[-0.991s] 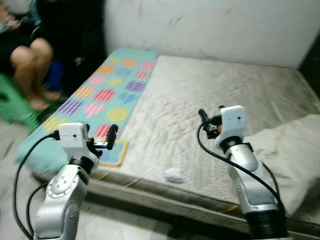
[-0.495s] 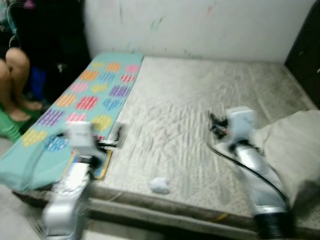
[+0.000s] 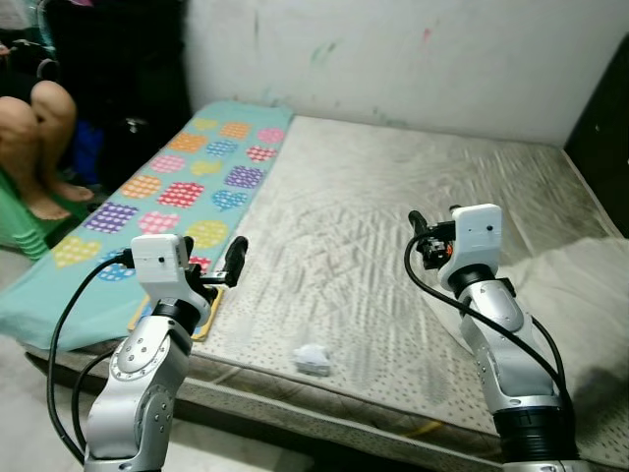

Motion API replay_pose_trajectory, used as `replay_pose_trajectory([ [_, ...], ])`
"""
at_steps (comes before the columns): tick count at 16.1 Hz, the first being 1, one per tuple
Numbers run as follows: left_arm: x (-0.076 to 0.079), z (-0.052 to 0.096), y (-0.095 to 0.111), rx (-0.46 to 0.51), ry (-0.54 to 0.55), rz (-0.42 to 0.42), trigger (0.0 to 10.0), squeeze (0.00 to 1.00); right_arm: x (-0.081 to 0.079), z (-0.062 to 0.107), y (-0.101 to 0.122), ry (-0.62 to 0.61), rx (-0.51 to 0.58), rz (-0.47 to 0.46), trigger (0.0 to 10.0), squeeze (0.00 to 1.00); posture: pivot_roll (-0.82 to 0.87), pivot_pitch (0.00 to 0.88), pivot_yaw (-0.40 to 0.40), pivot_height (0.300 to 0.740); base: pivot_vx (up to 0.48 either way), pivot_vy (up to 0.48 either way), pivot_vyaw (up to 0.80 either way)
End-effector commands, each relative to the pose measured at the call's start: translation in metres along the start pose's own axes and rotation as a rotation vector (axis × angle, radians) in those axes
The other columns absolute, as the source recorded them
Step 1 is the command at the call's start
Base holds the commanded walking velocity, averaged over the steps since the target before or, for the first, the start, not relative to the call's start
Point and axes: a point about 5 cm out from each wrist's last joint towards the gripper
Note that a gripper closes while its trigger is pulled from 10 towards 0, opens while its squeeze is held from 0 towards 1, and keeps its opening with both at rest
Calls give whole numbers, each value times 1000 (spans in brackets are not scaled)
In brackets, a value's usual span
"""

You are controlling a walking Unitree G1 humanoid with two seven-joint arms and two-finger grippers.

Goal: Clean up the room

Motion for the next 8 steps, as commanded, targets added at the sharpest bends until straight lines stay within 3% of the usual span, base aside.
replay_pose_trajectory([
  [1, 0, 0, 5, 22, 2, -9, 10000, 0, -1, -3, 3, -1, 8, -2, 10000, 0, -6, 0, -31, 740, 0, 465, 0],
  [8, 3, -3, 5, 26, 1, -12, 10000, 0, -3, -5, 11, 15, 44, 37, 10000, 0, -39, 0, -29, 740, 0, 446, 0],
])
Point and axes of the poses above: a point about 5 cm out from each wrist's last joint towards the gripper, its own z axis pointing back from the gripper into the wrist, its own y axis along the axis of the wrist's last joint, x = y × z, and after that the axes turned 12 degrees about z, right-handed
